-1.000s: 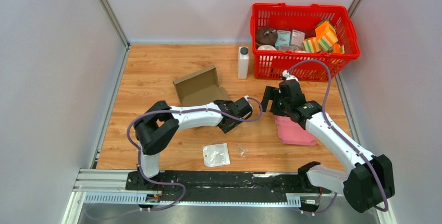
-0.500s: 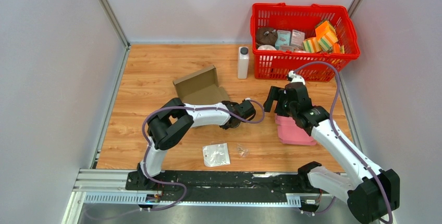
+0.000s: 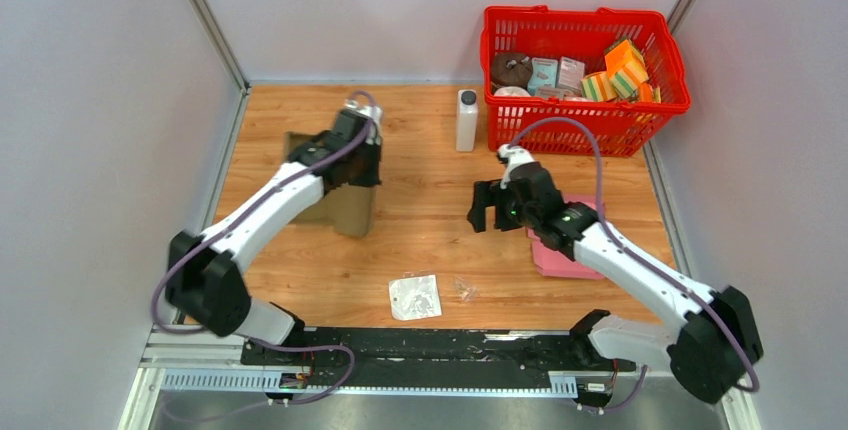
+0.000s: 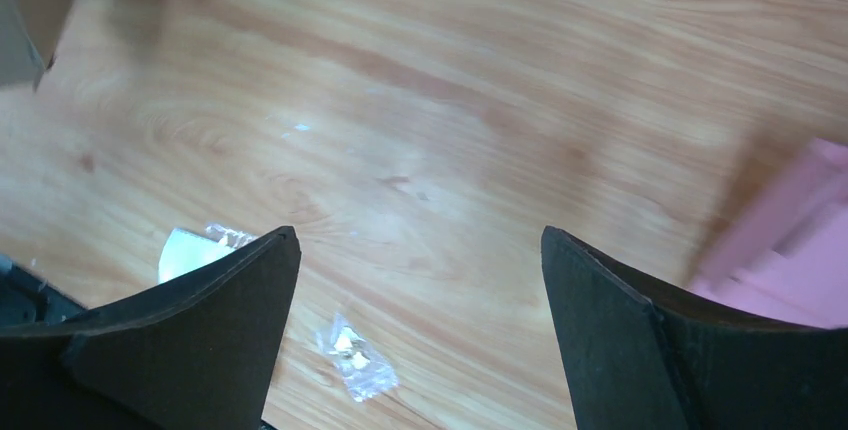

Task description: Fold the paper box

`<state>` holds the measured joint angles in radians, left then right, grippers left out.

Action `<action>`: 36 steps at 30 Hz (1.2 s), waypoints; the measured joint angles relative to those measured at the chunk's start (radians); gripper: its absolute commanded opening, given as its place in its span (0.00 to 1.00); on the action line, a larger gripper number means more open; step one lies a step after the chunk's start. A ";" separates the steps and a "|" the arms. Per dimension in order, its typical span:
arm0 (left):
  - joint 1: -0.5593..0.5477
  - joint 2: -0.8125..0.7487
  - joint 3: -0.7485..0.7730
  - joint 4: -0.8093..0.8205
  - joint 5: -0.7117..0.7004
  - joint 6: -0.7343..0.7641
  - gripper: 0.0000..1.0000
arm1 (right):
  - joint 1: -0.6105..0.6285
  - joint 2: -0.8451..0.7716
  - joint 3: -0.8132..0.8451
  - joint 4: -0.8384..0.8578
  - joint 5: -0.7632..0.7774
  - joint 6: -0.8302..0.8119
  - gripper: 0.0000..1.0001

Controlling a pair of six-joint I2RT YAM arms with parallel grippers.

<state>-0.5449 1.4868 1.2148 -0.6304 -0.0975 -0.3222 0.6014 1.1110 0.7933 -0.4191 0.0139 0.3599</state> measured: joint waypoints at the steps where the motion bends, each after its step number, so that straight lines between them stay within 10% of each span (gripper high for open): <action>1: 0.046 -0.060 0.000 0.016 0.044 -0.067 0.00 | 0.037 0.042 0.007 0.032 -0.002 -0.008 0.94; 9: 0.195 -0.187 -0.015 0.171 0.273 -0.591 0.00 | 0.237 0.319 0.134 0.230 -0.025 -0.090 0.92; 17: 0.312 -0.232 -0.225 0.266 0.207 -1.014 0.00 | 0.277 0.308 0.117 0.223 -0.011 -0.165 0.89; 25: 0.318 -0.171 -0.022 0.066 0.120 -1.174 0.00 | 0.531 0.336 0.013 0.190 0.032 -0.126 0.84; 36: 0.319 -0.183 -0.100 0.036 0.053 -1.310 0.00 | 0.544 0.457 0.027 0.141 0.103 0.138 0.70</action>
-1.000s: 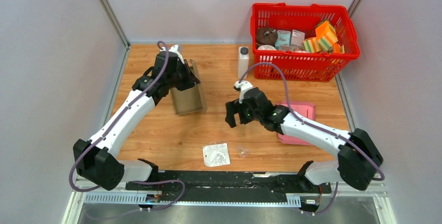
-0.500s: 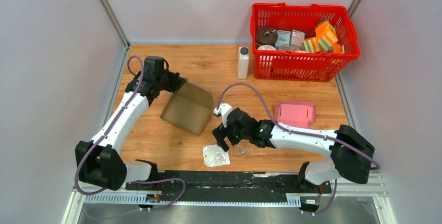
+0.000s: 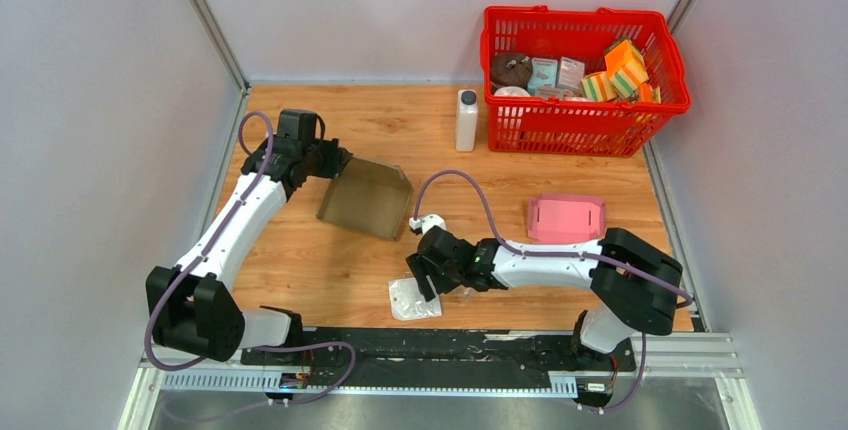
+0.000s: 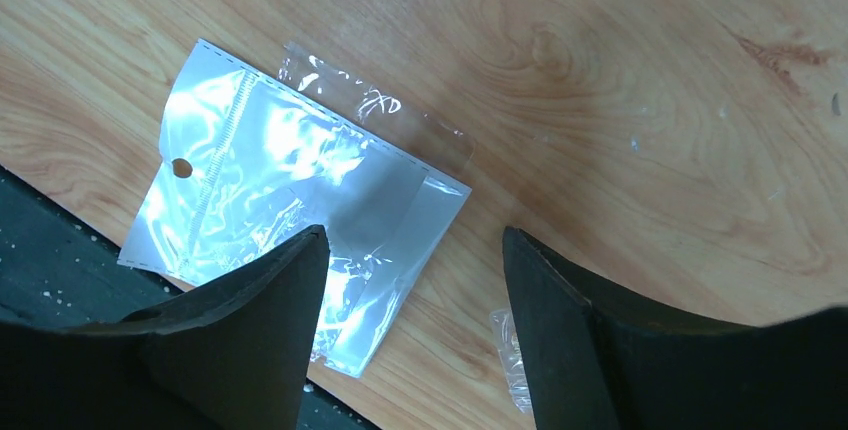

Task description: Fold the paper box

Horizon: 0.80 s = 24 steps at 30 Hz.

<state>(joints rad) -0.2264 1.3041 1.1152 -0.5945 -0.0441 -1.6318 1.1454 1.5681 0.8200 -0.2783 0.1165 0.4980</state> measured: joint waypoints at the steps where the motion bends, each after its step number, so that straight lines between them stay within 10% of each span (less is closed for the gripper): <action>1: 0.000 0.000 0.000 -0.008 -0.003 -0.007 0.00 | 0.008 0.006 0.003 -0.007 0.010 0.012 0.70; 10: 0.000 0.068 0.068 -0.073 -0.046 -0.051 0.00 | 0.077 0.071 0.080 -0.074 0.079 0.063 0.64; 24: 0.000 0.109 0.105 -0.087 -0.082 -0.073 0.00 | 0.105 0.073 0.072 -0.068 0.129 0.053 0.01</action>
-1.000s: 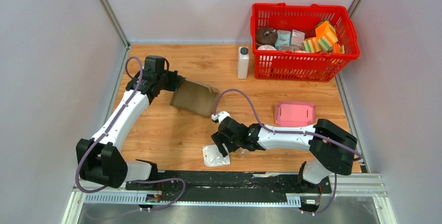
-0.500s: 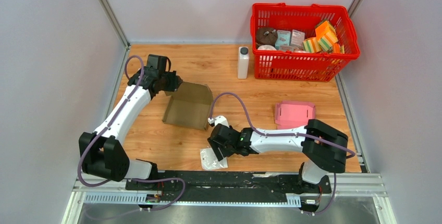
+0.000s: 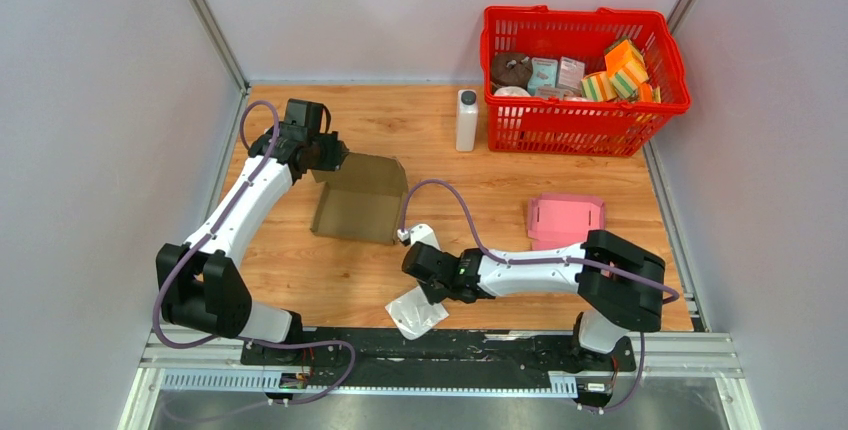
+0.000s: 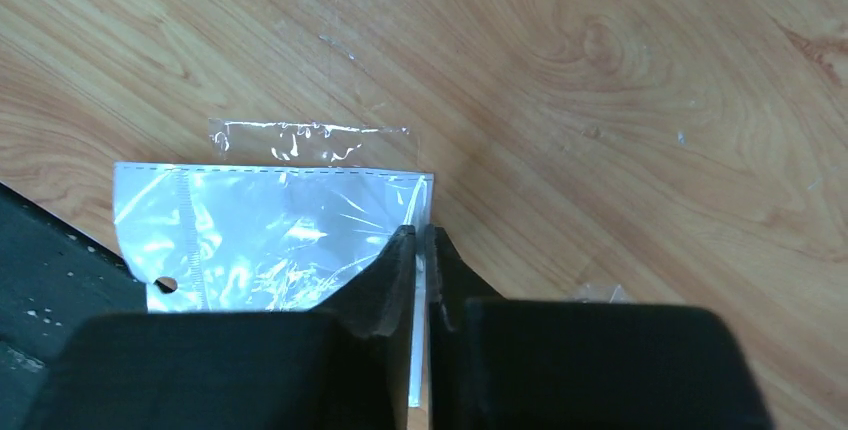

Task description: Fold the paper box

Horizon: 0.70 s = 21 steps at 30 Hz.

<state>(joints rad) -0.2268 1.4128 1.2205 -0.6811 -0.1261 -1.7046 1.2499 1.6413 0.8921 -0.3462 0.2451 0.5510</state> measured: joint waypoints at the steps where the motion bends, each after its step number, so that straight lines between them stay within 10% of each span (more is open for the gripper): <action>1: 0.000 0.000 0.000 0.000 -0.003 0.000 0.00 | 0.000 -0.004 -0.004 0.003 0.000 -0.003 0.00; 14: 0.000 0.000 0.000 -0.004 -0.011 -0.004 0.00 | 0.005 -0.241 -0.097 0.026 0.045 -0.029 0.00; 15: 0.000 0.000 0.000 -0.004 -0.011 -0.004 0.00 | 0.005 -0.268 -0.097 0.035 0.045 -0.035 0.11; 16: 0.000 0.000 0.000 -0.004 -0.011 -0.005 0.00 | 0.005 -0.291 -0.097 0.044 0.037 -0.048 0.67; 21: 0.000 0.000 0.000 -0.004 -0.011 -0.005 0.00 | 0.009 -0.267 -0.058 0.016 -0.065 -0.102 0.93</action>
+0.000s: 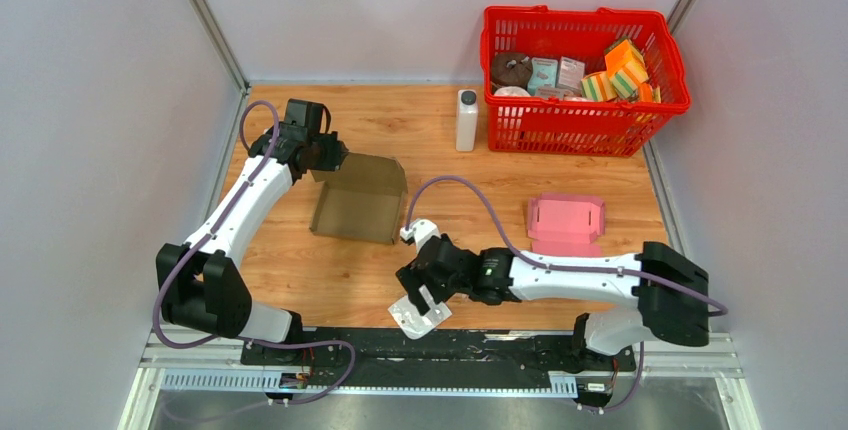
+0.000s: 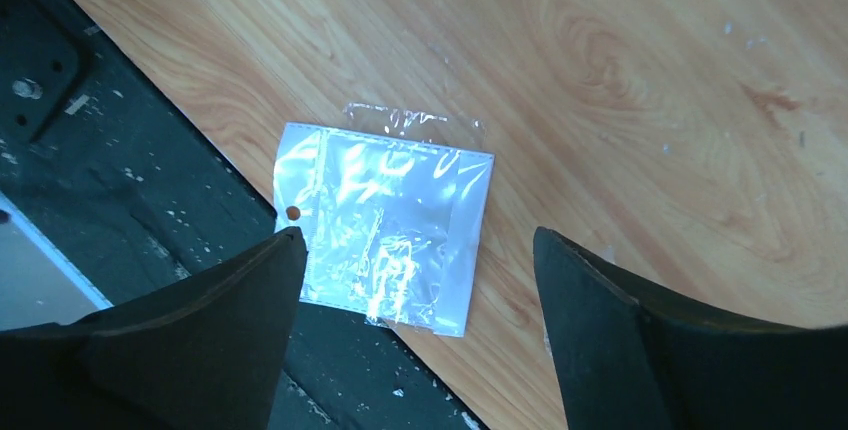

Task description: Fold the paper box

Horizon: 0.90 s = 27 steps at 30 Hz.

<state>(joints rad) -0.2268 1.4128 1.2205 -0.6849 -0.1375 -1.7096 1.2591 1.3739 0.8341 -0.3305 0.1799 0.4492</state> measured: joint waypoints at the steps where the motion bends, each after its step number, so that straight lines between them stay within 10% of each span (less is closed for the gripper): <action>1: 0.000 0.000 0.000 0.000 0.000 0.000 0.00 | 0.007 0.026 0.014 -0.018 -0.007 -0.005 1.00; 8: 0.000 0.000 0.000 0.000 0.002 -0.004 0.00 | 0.083 0.216 0.088 -0.105 -0.015 -0.028 0.99; 21: 0.000 0.000 -0.001 0.000 0.001 -0.011 0.00 | 0.104 0.341 0.174 -0.144 0.082 -0.032 0.45; 27: 0.000 0.000 -0.002 0.001 0.001 -0.013 0.00 | 0.106 0.228 0.129 -0.146 0.168 -0.042 0.34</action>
<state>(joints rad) -0.2268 1.4128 1.2190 -0.6842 -0.1364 -1.7229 1.3655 1.6020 0.9634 -0.4767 0.3481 0.4072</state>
